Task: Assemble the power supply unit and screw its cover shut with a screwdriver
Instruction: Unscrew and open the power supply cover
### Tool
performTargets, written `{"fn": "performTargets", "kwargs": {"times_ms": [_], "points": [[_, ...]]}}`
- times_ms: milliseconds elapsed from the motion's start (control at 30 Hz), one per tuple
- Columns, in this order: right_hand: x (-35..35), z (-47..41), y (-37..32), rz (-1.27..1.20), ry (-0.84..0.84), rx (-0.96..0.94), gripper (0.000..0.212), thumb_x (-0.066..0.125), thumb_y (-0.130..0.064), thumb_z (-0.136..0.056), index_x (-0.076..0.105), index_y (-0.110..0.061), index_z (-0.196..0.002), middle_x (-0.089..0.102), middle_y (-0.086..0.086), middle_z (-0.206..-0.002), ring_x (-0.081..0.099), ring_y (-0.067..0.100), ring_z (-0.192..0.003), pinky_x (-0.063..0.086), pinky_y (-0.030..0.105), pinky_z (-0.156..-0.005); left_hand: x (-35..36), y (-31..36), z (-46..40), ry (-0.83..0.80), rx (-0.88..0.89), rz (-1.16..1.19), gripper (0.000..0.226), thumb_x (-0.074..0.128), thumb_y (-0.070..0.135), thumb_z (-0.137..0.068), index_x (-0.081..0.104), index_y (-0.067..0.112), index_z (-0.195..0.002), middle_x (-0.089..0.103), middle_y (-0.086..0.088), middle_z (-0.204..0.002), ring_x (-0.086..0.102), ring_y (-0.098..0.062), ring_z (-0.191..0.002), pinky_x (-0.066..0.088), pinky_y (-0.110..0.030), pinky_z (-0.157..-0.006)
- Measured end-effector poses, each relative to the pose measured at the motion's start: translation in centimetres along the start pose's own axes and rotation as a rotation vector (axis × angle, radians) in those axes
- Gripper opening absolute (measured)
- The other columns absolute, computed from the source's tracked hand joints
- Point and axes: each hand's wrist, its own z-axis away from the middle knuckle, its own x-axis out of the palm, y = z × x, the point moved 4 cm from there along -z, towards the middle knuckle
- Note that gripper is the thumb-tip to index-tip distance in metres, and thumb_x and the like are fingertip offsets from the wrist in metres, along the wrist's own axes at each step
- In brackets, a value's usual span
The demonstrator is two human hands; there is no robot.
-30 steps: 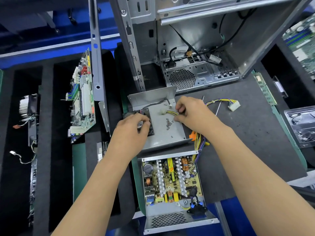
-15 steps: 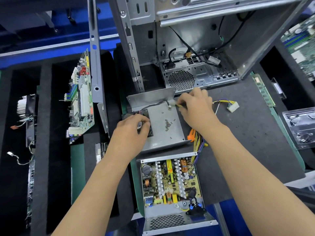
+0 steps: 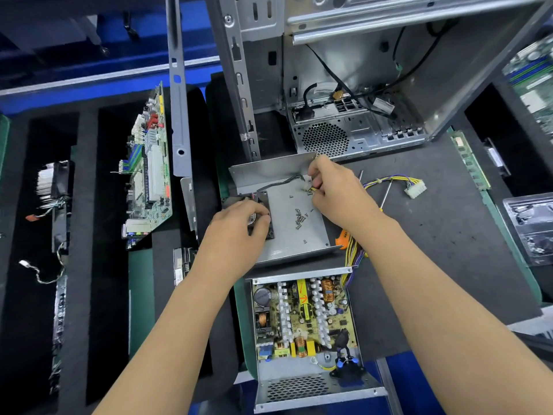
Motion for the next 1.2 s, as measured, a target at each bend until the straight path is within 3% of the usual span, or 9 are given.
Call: {"fn": "performTargets", "kwargs": {"times_ms": [133, 300, 433, 700, 867, 967, 1033, 1133, 1200], "points": [[-0.1, 0.2, 0.2, 0.108, -0.092, -0.029, 0.037, 0.061, -0.001, -0.08, 0.05, -0.012, -0.114, 0.06, 0.001, -0.099, 0.053, 0.029, -0.094, 0.044, 0.042, -0.085, 0.0, -0.2, -0.1, 0.011, 0.01, -0.012, 0.017, 0.056, 0.026, -0.1, 0.068, 0.027, -0.111, 0.063, 0.015, -0.113, 0.048, -0.01, -0.111, 0.037, -0.024, -0.091], [-1.7, 0.6, 0.8, 0.144, 0.188, 0.033, 0.03, 0.052, 0.008, -0.077, 0.051, -0.006, -0.103, 0.05, 0.013, -0.102, 0.046, 0.035, -0.089, 0.038, 0.04, -0.074, 0.0, -0.3, -0.2, 0.027, -0.003, -0.074, 0.017, 0.056, 0.029, -0.1, 0.067, 0.026, -0.111, 0.06, 0.015, -0.116, 0.05, -0.014, -0.116, 0.035, -0.03, -0.1], [-1.0, 0.6, 1.7, 0.445, 0.176, 0.168, 0.032, 0.051, 0.005, -0.085, 0.064, -0.013, -0.107, 0.044, 0.013, -0.118, 0.041, 0.034, -0.103, 0.033, 0.038, -0.082, 0.3, -0.2, -0.4, 0.035, -0.016, -0.275, 0.021, 0.059, 0.041, -0.096, 0.064, 0.029, -0.112, 0.052, 0.014, -0.119, 0.049, -0.013, -0.116, 0.014, -0.023, -0.084], [0.5, 0.0, 1.1, 0.178, 0.08, 0.097, 0.02, 0.077, -0.043, -0.081, 0.073, -0.03, -0.095, 0.045, 0.0, -0.112, 0.034, 0.03, -0.107, 0.026, 0.033, -0.089, 0.3, -0.6, -0.8, 0.04, -0.057, -0.345, 0.036, 0.068, 0.045, -0.089, 0.062, 0.026, -0.119, 0.045, 0.008, -0.117, 0.03, -0.01, -0.098, 0.028, -0.036, -0.099], [0.9, -0.2, 0.9, 0.107, 0.108, 0.095, 0.013, 0.076, -0.039, -0.084, 0.076, -0.027, -0.089, 0.042, -0.005, -0.103, 0.035, 0.029, -0.107, 0.019, 0.03, -0.084, 0.4, -0.2, -1.0, 0.024, -0.028, -0.39, 0.034, 0.065, 0.044, -0.092, 0.061, 0.025, -0.12, 0.048, 0.004, -0.12, 0.038, -0.022, -0.116, 0.025, -0.035, -0.098], [0.9, -0.2, 0.7, 0.124, 0.087, 0.113, 0.01, 0.072, -0.035, -0.089, 0.075, -0.025, -0.091, 0.046, -0.001, -0.111, 0.034, 0.029, -0.109, 0.02, 0.029, -0.085, 0.0, 0.9, -1.1, 0.083, 0.006, -0.16, 0.018, 0.061, 0.033, -0.097, 0.068, 0.023, -0.11, 0.057, 0.006, -0.11, 0.049, -0.014, -0.105, 0.04, -0.028, -0.096], [0.0, 0.1, 0.6, -0.004, 0.14, 0.157, 0.007, 0.07, -0.032, -0.091, 0.074, -0.027, -0.088, 0.046, -0.004, -0.111, 0.033, 0.027, -0.11, 0.019, 0.026, -0.086, -0.3, 1.8, -1.4, 0.099, -0.135, 0.249, 0.016, 0.056, 0.028, -0.101, 0.071, 0.022, -0.099, 0.069, 0.006, -0.094, 0.064, -0.005, -0.086, 0.053, -0.021, -0.077], [-1.1, 0.4, -0.6, -0.242, 0.136, 0.085, 0.008, 0.07, -0.03, -0.091, 0.07, -0.036, -0.086, 0.047, -0.008, -0.106, 0.032, 0.021, -0.11, 0.019, 0.019, -0.083, 1.1, 3.4, -2.5, -0.088, -0.446, 0.942, 0.031, 0.046, 0.028, -0.107, 0.067, 0.005, -0.109, 0.074, -0.014, -0.098, 0.075, -0.022, -0.088, 0.061, -0.026, -0.074], [-1.2, 0.8, -1.9, -0.221, 0.085, -0.017, 0.008, 0.069, -0.027, -0.092, 0.075, -0.03, -0.09, 0.049, -0.011, -0.104, 0.03, 0.018, -0.107, 0.022, 0.022, -0.089, 2.0, 4.1, -3.0, -0.225, -0.547, 1.168, 0.04, 0.044, 0.031, -0.107, 0.062, -0.004, -0.115, 0.072, -0.023, -0.105, 0.075, -0.028, -0.092, 0.062, -0.033, -0.078]]}}
